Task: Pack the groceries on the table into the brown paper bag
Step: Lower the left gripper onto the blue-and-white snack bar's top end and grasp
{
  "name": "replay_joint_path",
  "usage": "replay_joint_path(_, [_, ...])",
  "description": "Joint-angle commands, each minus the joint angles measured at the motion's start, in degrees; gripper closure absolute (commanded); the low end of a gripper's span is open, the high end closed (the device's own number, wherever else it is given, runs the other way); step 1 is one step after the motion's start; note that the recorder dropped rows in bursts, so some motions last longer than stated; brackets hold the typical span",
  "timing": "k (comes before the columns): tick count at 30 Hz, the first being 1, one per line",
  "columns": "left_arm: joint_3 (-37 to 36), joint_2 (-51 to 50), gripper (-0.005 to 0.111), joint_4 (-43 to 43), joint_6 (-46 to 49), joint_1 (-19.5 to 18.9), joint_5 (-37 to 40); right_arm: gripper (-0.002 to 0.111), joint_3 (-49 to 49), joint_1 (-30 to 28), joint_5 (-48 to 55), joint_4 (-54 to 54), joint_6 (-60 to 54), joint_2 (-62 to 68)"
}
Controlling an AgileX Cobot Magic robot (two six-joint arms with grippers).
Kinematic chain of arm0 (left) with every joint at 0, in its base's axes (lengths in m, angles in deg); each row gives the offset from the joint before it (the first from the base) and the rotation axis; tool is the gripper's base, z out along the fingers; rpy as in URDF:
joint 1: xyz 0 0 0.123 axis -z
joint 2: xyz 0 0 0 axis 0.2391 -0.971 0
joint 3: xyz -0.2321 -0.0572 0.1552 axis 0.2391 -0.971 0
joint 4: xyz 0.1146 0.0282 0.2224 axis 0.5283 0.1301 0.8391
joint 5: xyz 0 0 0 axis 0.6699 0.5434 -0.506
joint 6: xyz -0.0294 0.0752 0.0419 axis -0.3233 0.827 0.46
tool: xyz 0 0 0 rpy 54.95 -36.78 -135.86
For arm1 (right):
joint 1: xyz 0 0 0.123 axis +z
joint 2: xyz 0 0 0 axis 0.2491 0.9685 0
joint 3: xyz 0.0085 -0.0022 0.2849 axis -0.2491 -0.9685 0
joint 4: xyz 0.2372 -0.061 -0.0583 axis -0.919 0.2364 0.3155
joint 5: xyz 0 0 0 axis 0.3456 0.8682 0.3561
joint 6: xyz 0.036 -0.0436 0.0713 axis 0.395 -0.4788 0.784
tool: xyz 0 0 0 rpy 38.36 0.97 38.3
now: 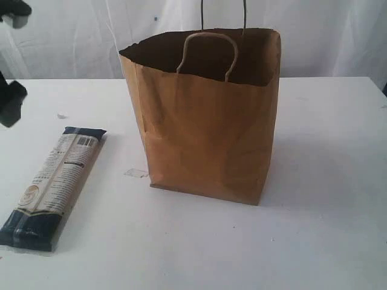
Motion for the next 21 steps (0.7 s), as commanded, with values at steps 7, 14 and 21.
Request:
replay_joint_path(7, [-20.48, 0.41, 0.002, -10.35, -7.07, -6.97, -22.44, 0.108, 0.22, -0.16, -0.59, -0.12, 0.04, -0.06])
replay_joint_path(14, [-24.14, 0.41, 0.002, -21.84, -2.23, -12.77, -28.29, 0.108, 0.22, -0.16, -0.59, -0.12, 0.04, -0.06])
replay_joint_path(21, [-24.14, -1.85, 0.002, -30.3, 6.37, -12.78, -32.55, 0.108, 0.22, -0.16, -0.59, -0.12, 0.04, -0.06])
